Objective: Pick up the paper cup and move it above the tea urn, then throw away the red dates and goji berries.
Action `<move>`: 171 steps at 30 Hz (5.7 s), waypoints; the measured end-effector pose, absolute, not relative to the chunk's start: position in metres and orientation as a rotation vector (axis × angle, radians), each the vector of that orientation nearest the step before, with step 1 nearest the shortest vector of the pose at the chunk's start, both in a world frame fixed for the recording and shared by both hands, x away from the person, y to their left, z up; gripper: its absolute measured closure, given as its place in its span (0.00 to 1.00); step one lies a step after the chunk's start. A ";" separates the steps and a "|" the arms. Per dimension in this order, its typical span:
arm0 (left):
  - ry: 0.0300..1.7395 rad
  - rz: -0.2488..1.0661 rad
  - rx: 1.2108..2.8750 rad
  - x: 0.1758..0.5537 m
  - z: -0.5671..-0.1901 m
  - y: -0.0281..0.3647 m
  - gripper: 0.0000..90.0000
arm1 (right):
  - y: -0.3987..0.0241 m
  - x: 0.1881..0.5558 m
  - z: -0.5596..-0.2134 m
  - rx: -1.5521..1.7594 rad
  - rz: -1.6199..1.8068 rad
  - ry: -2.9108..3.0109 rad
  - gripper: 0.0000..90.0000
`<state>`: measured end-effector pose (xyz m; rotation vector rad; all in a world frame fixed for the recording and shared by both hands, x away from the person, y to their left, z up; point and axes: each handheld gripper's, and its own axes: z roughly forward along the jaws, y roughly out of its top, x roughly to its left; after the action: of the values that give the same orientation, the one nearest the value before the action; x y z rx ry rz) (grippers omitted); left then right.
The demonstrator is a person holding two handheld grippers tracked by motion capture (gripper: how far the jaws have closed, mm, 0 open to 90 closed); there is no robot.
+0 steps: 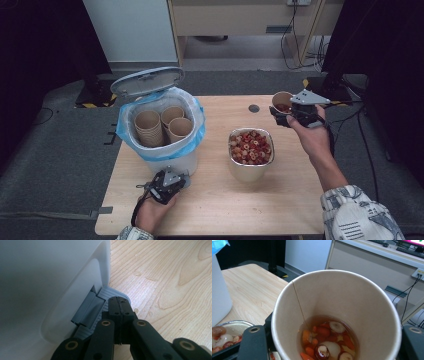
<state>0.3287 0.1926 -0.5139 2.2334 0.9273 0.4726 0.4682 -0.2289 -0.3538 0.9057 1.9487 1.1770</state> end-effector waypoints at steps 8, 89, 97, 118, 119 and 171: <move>0.927 0.473 2.233 0.329 -0.514 0.193 1.00 | -0.222 0.467 -0.347 0.863 1.167 1.960 0.32; 0.928 0.471 2.231 0.329 -0.514 0.193 1.00 | -0.182 0.446 -0.326 0.357 0.883 1.963 0.32; 0.929 0.472 2.229 0.329 -0.514 0.192 1.00 | -0.176 0.442 -0.318 0.297 0.834 1.947 0.32; 0.929 0.472 2.229 0.329 -0.514 0.192 1.00 | -0.175 0.437 -0.313 0.177 0.710 1.927 0.33; 0.929 0.472 2.229 0.329 -0.514 0.192 1.00 | -0.175 0.437 -0.313 0.177 0.704 1.927 0.33; 0.928 0.474 2.230 0.329 -0.514 0.193 1.00 | -0.165 0.428 -0.311 -0.008 0.532 1.878 0.33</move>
<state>0.3288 0.1925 -0.5140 2.2302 0.9276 0.4741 0.4281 -0.1651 -0.3114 -0.0079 1.8775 0.5319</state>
